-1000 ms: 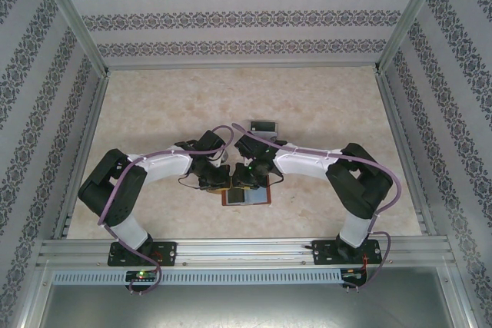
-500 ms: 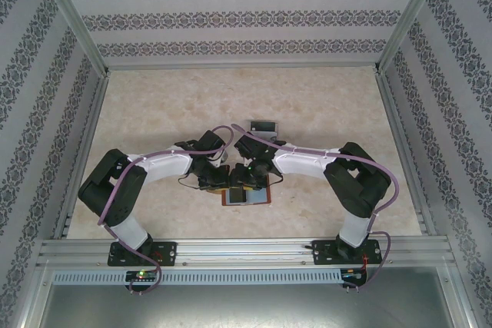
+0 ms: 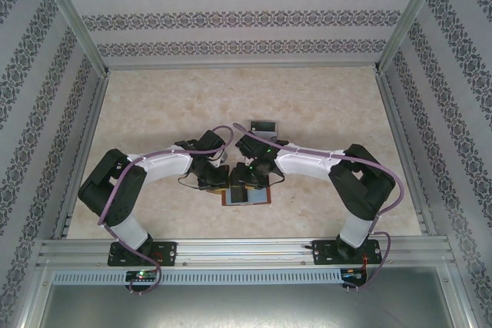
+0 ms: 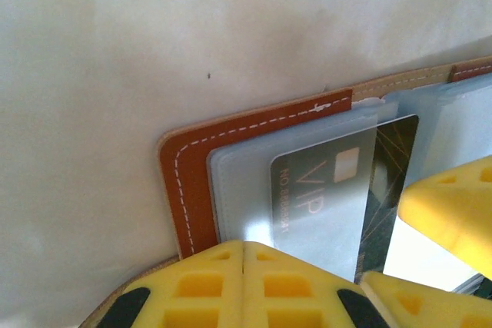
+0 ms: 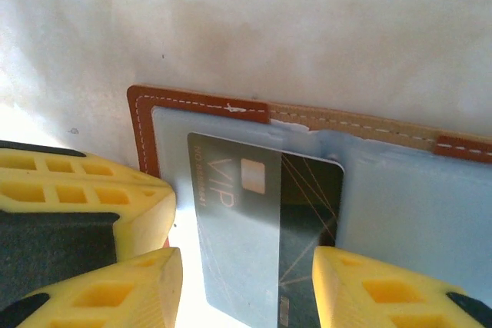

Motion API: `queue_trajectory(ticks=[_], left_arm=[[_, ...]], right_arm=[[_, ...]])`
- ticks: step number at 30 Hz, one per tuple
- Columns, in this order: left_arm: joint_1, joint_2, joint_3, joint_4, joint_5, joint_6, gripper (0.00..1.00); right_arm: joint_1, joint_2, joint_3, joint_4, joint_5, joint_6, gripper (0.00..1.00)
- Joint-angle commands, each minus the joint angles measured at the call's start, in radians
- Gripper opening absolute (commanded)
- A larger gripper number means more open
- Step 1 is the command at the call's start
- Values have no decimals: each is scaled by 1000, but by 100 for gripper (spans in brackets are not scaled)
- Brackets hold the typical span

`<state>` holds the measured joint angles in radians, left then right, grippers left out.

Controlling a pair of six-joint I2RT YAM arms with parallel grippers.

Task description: Take the credit cards out of the card holder

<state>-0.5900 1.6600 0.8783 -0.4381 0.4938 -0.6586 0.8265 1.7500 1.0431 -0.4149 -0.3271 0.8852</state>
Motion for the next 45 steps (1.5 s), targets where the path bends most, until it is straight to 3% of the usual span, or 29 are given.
queue_trajectory(ticks=[1, 13, 19, 28, 45], left_arm=[[-17, -36, 36, -57, -8, -2, 3], [-60, 29, 66, -49, 18, -11, 3], [-58, 71, 65, -93, -25, 22, 2], [-59, 95, 67, -118, -42, 34, 1], [-59, 100, 71, -146, -52, 44, 2]], right_arm=[[-15, -43, -21, -30, 28, -2, 47], [-30, -7, -55, 20, -17, -10, 39], [-30, -8, -55, 26, -20, -12, 34], [-30, 49, -59, 34, -35, -21, 33], [-52, -64, -123, 188, -105, 29, 11]])
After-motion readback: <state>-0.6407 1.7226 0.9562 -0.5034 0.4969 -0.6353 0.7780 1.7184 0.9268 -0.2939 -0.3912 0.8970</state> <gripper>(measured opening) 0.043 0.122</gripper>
